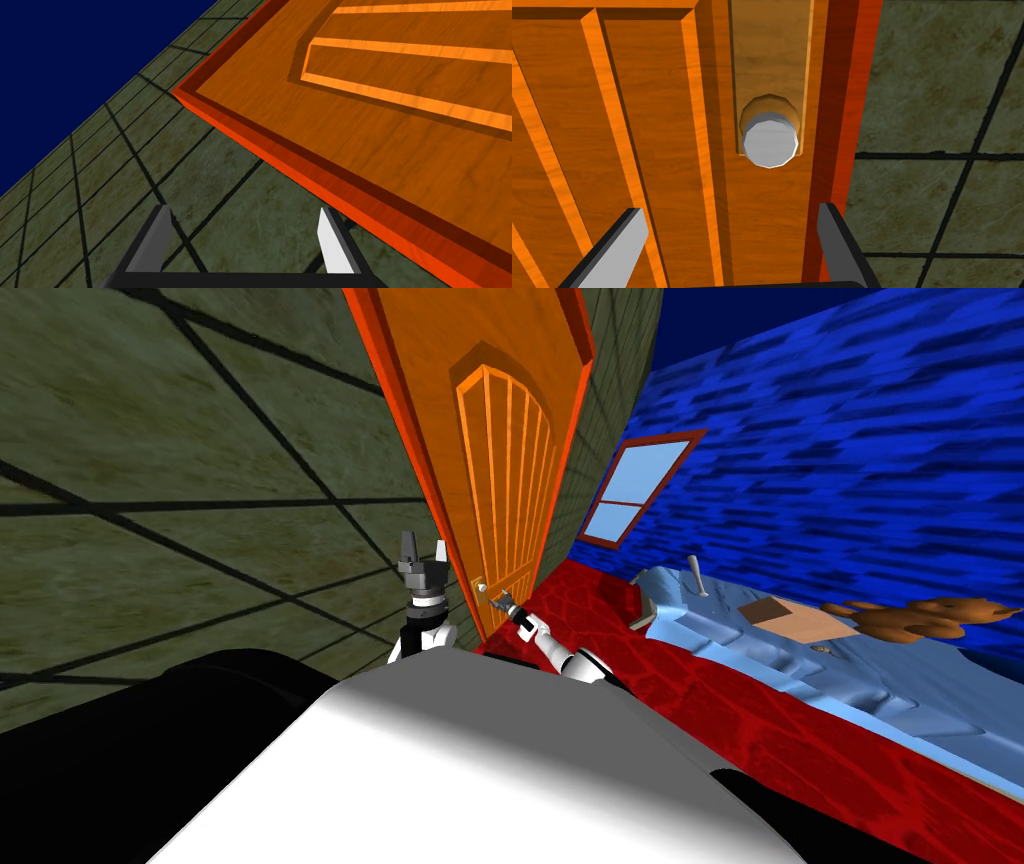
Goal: Pull the door open
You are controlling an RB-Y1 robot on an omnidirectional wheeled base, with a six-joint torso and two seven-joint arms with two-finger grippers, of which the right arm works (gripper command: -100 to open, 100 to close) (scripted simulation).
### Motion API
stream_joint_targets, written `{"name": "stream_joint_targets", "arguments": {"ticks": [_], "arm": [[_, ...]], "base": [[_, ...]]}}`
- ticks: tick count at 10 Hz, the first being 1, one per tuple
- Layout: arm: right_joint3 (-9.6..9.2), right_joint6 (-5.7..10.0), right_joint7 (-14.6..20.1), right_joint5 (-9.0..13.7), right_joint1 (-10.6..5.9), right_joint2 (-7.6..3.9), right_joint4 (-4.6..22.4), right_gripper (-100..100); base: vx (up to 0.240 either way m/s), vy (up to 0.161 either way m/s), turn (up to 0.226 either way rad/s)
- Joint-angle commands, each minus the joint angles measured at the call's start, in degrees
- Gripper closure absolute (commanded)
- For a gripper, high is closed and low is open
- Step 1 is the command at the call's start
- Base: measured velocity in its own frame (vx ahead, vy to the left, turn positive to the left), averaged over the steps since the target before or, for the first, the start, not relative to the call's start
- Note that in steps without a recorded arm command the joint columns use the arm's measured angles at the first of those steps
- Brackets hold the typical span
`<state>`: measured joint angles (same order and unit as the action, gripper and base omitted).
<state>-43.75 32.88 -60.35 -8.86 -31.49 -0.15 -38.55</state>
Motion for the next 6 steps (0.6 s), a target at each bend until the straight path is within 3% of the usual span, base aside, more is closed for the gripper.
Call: {"name": "stream_joint_targets", "arguments": {"ticks": [1, 4, 6], "arm": [[-0.26, 0.40, -0.58, 0.17, -0.20, 1.31, 0.99, -100], [-0.71, 0.19, -0.95, 0.29, -0.17, 2.58, 1.04, -100], [-0.69, 0.25, -0.98, 0.31, -0.23, 2.69, 1.19, -100]], "base": [[0.102, 0.121, -0.001], [0.134, 0.162, 0.048], [0.095, 0.138, 0.034]]}}
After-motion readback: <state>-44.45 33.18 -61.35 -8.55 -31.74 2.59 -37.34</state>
